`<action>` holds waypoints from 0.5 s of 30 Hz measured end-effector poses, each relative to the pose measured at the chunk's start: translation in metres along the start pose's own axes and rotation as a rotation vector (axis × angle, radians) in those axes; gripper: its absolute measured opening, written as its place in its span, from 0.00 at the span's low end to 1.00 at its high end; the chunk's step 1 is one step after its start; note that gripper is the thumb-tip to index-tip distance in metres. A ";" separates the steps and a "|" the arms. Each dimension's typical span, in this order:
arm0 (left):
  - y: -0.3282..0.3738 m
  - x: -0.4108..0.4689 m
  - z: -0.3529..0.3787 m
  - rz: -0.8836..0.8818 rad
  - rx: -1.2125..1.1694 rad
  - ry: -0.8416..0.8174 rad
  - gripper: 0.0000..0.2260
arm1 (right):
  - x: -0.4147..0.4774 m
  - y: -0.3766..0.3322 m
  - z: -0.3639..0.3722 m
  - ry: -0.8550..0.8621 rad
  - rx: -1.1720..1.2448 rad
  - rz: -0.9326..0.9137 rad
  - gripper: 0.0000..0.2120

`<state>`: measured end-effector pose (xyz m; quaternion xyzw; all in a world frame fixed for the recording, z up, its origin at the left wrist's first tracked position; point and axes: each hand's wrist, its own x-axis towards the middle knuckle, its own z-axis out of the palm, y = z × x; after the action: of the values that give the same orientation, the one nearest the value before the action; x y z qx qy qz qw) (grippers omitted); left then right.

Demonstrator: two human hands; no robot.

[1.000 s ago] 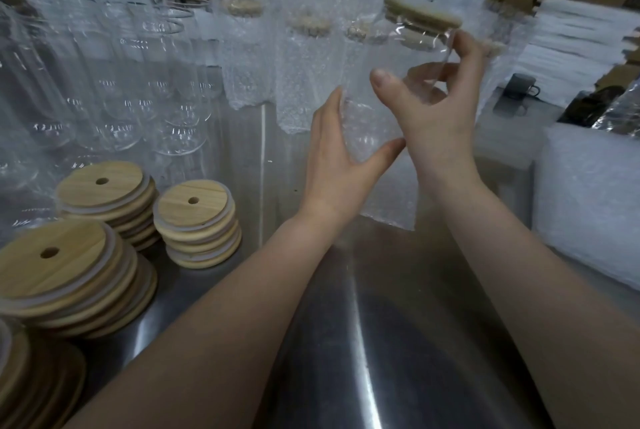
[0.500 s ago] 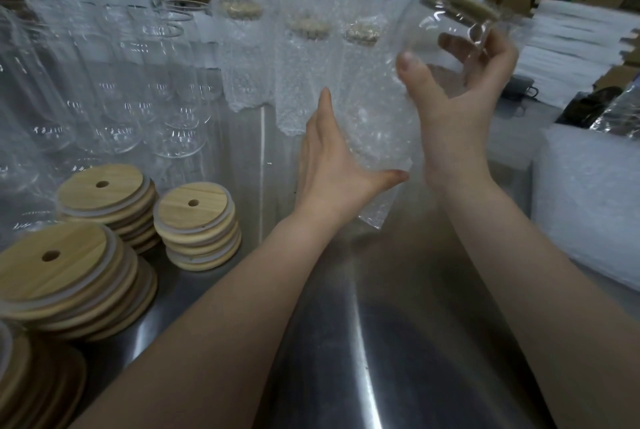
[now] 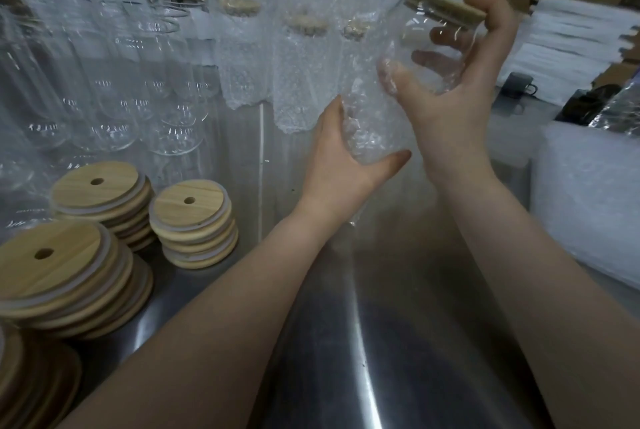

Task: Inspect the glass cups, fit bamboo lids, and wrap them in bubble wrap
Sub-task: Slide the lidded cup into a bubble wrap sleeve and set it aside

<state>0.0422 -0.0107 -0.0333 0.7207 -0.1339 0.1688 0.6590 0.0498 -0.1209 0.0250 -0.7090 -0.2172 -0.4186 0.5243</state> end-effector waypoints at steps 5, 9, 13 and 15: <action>0.004 0.001 -0.002 -0.002 -0.105 0.043 0.29 | -0.002 -0.002 0.004 -0.059 -0.023 0.028 0.30; 0.004 0.002 -0.004 0.006 -0.143 0.044 0.25 | -0.004 -0.004 0.006 -0.102 -0.046 0.006 0.30; 0.004 0.003 -0.007 0.016 -0.146 0.083 0.23 | -0.005 -0.005 0.009 -0.154 -0.051 0.015 0.30; 0.004 0.004 -0.008 0.015 -0.162 0.079 0.24 | -0.005 -0.005 0.009 -0.180 -0.049 0.024 0.29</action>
<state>0.0431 -0.0035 -0.0273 0.6567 -0.1264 0.1906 0.7187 0.0463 -0.1097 0.0230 -0.7589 -0.2444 -0.3522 0.4902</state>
